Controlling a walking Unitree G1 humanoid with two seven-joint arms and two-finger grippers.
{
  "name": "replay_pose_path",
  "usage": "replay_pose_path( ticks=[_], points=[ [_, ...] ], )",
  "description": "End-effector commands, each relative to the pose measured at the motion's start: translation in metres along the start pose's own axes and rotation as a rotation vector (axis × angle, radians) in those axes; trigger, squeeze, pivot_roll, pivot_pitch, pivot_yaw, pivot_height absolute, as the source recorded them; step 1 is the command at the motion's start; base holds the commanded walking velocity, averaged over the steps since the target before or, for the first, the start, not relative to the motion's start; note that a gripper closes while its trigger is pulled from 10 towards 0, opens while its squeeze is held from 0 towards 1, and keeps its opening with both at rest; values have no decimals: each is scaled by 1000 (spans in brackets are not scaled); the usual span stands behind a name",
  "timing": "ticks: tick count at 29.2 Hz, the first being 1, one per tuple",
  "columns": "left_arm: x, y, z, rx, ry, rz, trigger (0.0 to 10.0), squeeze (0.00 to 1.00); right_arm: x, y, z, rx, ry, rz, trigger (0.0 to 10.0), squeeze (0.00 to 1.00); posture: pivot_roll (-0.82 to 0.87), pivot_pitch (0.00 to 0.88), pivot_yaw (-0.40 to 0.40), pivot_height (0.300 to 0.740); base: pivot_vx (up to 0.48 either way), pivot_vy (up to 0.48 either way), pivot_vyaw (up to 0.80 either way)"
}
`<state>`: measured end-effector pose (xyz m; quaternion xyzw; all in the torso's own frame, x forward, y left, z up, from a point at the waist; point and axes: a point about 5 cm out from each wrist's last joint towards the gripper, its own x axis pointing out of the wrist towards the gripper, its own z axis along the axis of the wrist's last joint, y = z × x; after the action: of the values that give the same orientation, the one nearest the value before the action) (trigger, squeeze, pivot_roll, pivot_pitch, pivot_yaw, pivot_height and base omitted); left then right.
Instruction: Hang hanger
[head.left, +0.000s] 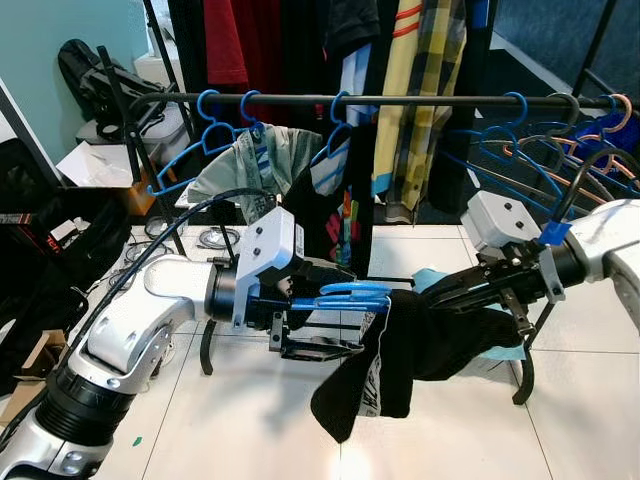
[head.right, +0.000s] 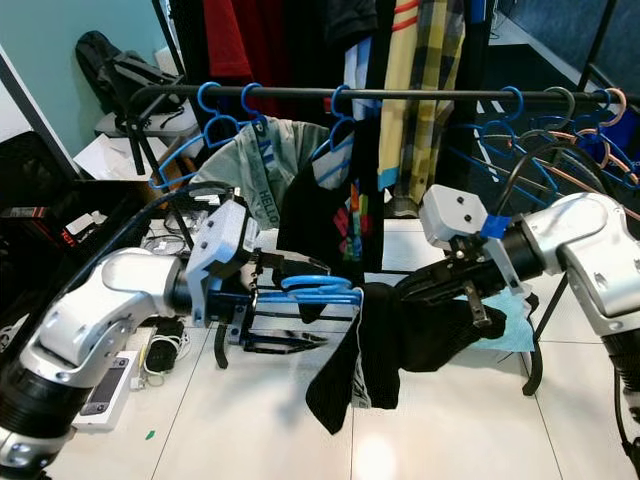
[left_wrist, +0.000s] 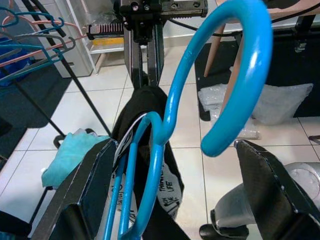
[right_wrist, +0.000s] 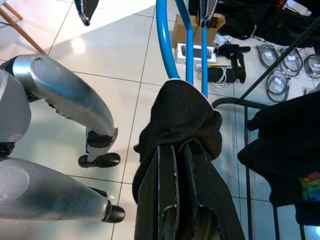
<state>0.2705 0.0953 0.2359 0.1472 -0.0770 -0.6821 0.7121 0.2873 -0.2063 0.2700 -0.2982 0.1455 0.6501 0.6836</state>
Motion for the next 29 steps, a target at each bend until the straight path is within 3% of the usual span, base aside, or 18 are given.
replay_pose_path(
  ticks=[1,2,3,4,5,8,12,17,29],
  points=[
    [3,-5,-1,-5,5,-21,10000,0,1,-1,9,-45,-31,-3,0,0,-81,0,72,740,0,0,0],
    [3,-5,-1,-5,5,-21,10000,0,1,-1,9,-45,-31,-3,0,0,-81,0,72,740,0,0,0],
    [4,-3,0,-2,-3,-10,1608,0,1,-1,9,-46,-33,-1,0,0,-81,0,71,740,0,0,0],
    [4,-3,0,-2,-3,-10,1608,0,1,-1,9,-46,-33,-1,0,0,-81,0,71,740,0,0,0],
    [3,-1,1,8,-3,4,0,0,1,-1,10,-46,-34,1,0,0,-82,0,71,740,0,0,0],
    [3,2,0,29,15,31,0,0,1,0,9,-43,-32,5,0,0,-83,0,71,740,0,0,0],
    [-1,11,-11,103,120,100,0,0,1,2,7,-31,-22,15,0,0,-84,0,72,740,0,0,0],
    [-4,12,-16,129,177,98,0,0,0,3,7,-29,-25,12,0,0,-84,1,73,740,0,0,0],
    [-7,14,-14,139,161,123,0,0,1,3,6,-29,-38,12,0,0,-83,3,68,740,0,0,0]
  ],
)
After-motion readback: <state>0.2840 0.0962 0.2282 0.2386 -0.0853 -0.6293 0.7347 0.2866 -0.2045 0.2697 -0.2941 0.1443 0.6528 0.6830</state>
